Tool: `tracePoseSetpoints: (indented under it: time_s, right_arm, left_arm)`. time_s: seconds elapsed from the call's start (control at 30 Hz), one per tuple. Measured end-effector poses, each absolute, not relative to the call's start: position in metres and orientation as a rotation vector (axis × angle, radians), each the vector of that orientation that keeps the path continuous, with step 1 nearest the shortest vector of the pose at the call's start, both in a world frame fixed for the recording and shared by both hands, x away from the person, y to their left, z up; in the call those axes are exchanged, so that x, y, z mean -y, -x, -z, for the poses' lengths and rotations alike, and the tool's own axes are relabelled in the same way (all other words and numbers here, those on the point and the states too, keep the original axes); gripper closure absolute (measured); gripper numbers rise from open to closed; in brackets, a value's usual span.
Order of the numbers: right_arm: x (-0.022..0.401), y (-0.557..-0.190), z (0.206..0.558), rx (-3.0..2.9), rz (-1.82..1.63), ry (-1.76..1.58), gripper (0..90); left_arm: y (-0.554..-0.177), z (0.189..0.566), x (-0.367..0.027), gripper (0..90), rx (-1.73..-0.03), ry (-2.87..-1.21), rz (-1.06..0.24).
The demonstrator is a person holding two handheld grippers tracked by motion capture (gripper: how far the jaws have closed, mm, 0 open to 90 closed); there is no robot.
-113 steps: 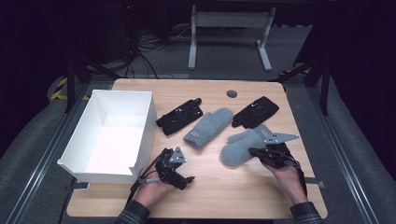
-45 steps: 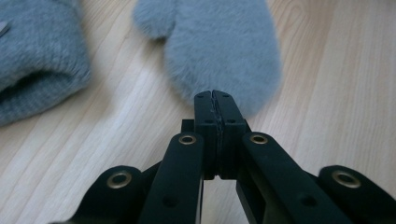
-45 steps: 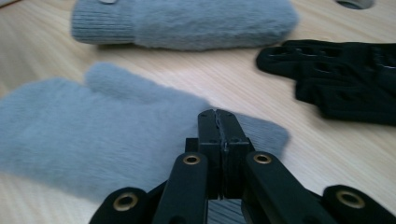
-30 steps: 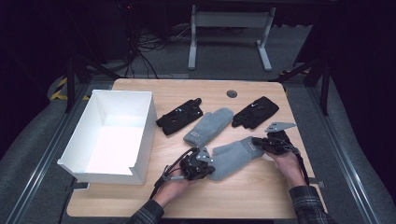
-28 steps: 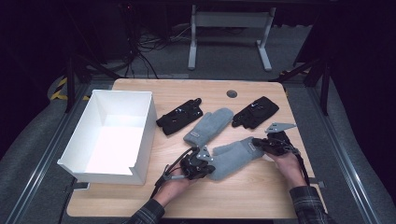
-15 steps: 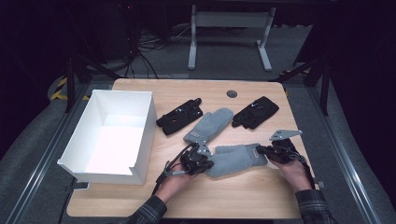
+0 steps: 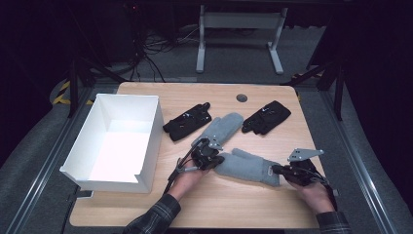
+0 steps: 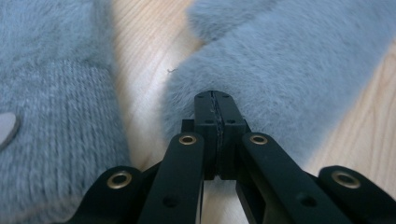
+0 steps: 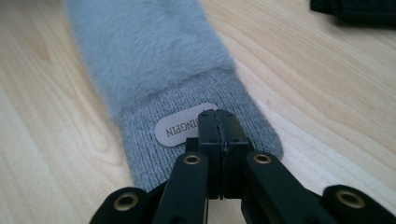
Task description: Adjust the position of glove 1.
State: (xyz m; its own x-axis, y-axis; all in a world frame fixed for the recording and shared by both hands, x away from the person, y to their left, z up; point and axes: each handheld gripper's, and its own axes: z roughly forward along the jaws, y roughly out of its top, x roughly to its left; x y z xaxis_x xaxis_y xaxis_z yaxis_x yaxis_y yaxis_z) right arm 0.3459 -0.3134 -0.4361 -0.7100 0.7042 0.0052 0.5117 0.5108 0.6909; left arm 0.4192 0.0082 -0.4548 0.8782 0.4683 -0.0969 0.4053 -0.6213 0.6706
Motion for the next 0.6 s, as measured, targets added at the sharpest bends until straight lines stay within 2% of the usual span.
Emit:
tracePoseSetpoints:
  time_s: [0.3, 0.6]
  right_arm:
    - [0.312, -0.333, 0.432, -2.474, -1.023, -0.995, 90.0]
    - [0.324, -0.361, 0.431, -2.427, -0.999, -1.045, 90.0]
  left_arm:
    - [-0.419, 0.440, -0.016, 89.4, -0.648, -2.302, -0.155]
    - [-0.386, 0.429, -0.020, 89.5, -0.567, -2.311, -0.084]
